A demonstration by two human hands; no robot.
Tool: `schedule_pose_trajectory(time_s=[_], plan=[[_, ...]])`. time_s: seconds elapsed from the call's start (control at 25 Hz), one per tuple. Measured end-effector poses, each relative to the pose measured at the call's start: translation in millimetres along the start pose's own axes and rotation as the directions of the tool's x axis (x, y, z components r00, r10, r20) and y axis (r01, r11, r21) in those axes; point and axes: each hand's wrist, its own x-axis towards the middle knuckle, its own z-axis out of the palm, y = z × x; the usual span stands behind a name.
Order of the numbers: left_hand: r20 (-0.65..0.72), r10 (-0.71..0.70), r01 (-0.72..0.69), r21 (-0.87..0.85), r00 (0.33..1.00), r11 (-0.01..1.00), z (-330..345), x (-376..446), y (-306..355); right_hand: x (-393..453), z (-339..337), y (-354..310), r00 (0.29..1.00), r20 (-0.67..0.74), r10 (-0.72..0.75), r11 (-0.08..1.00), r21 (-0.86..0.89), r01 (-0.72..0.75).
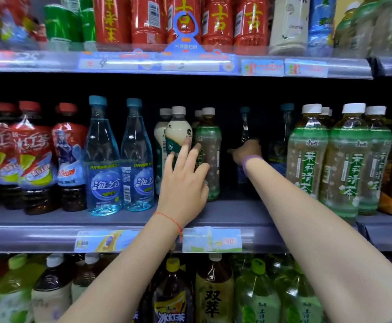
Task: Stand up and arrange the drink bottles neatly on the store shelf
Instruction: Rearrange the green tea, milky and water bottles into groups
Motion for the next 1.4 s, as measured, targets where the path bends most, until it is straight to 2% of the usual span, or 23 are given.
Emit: schedule_pose_trajectory(time_s=[0.12,0.2,0.32,0.4,0.44,0.48,0.52,0.56,0.6,0.64,0.68,0.76,0.8,0.88,1.0,1.08,1.2,1.4], plan=[[-0.019,-0.024,0.023,-0.041,1.0,0.999,-3.0,1.0,0.8,-38.7,-15.0,-0.1,0.999,-0.014,-0.033,0.999,0.01,0.034],[-0.035,-0.055,0.051,-0.119,0.998,0.992,-6.9,1.2,1.8,-78.2,-28.2,8.8,0.988,-0.053,-0.147,0.988,0.04,0.149],[-0.034,-0.125,0.114,-0.227,0.992,0.967,-13.0,0.5,0.9,-127.7,-53.9,16.2,0.931,-0.136,-0.338,0.924,0.137,0.356],[-0.041,-0.162,0.146,-0.261,0.986,0.954,-17.3,-2.3,-2.9,-144.9,-71.8,6.8,0.918,-0.17,-0.357,0.888,0.242,0.39],[-0.058,-0.176,0.153,-0.277,0.983,0.948,-20.1,-4.4,-5.6,-151.1,-80.7,-0.9,0.935,-0.139,-0.325,0.879,0.319,0.354],[-0.087,-0.187,0.155,-0.288,0.978,0.945,-23.8,-6.9,-9.6,-156.9,-87.5,-8.5,0.958,-0.048,-0.283,0.856,0.437,0.275],[-0.125,-0.204,0.16,-0.292,0.971,0.943,-28.0,-9.5,-14.9,-163.8,-92.0,-15.1,0.958,0.115,-0.262,0.796,0.586,0.148],[-0.166,-0.232,0.178,-0.288,0.959,0.941,-32.0,-12.1,-22.1,-170.3,-92.0,-20.1,0.915,0.295,-0.276,0.71,0.704,-0.013],[-0.204,-0.275,0.215,-0.274,0.94,0.937,-36.6,-15.2,-32.0,-178.2,-87.5,-25.2,0.859,0.415,-0.298,0.639,0.756,-0.144],[-0.236,-0.333,0.272,-0.258,0.913,0.927,-41.2,-18.6,-43.2,-185.3,-78.2,-29.7,0.819,0.474,-0.324,0.61,0.766,-0.202],[-0.261,-0.4,0.341,-0.245,0.878,0.908,-46.2,-22.5,-56.2,-189.5,-63.4,-34.3,0.811,0.471,-0.347,0.604,0.774,-0.191],[-0.274,-0.522,0.467,-0.243,0.808,0.85,-56.1,-31.8,-82.7,-198.0,-29.8,-45.8,0.855,0.335,-0.397,0.592,0.805,-0.041],[-0.262,-0.556,0.502,-0.248,0.789,0.829,-59.5,-36.9,-94.5,-202.7,-13.3,-52.8,0.879,0.241,-0.412,0.589,0.806,0.055],[-0.219,-0.56,0.506,-0.259,0.799,0.823,-62.6,-46.4,-112.7,-211.2,16.0,-66.7,0.888,0.076,-0.453,0.612,0.751,0.248],[-0.135,-0.49,0.434,-0.305,0.861,0.847,-62.8,-57.1,-128.2,-221.0,55.5,-77.3,0.832,-0.023,-0.554,0.639,0.629,0.443],[-0.1,-0.452,0.404,-0.307,0.887,0.862,-65.1,-60.4,-136.4,-224.1,76.7,-79.8,0.814,-0.044,-0.58,0.664,0.553,0.503],[-0.089,-0.447,0.408,-0.282,0.89,0.868,-67.5,-63.4,-147.5,-228.2,99.6,-83.6,0.813,-0.106,-0.572,0.708,0.436,0.555],[0.042,-0.466,0.431,-0.462,0.884,0.775,-62.3,-70.0,-143.6,-227.9,117.0,-87.6,0.814,-0.087,-0.574,0.775,0.264,0.575]])
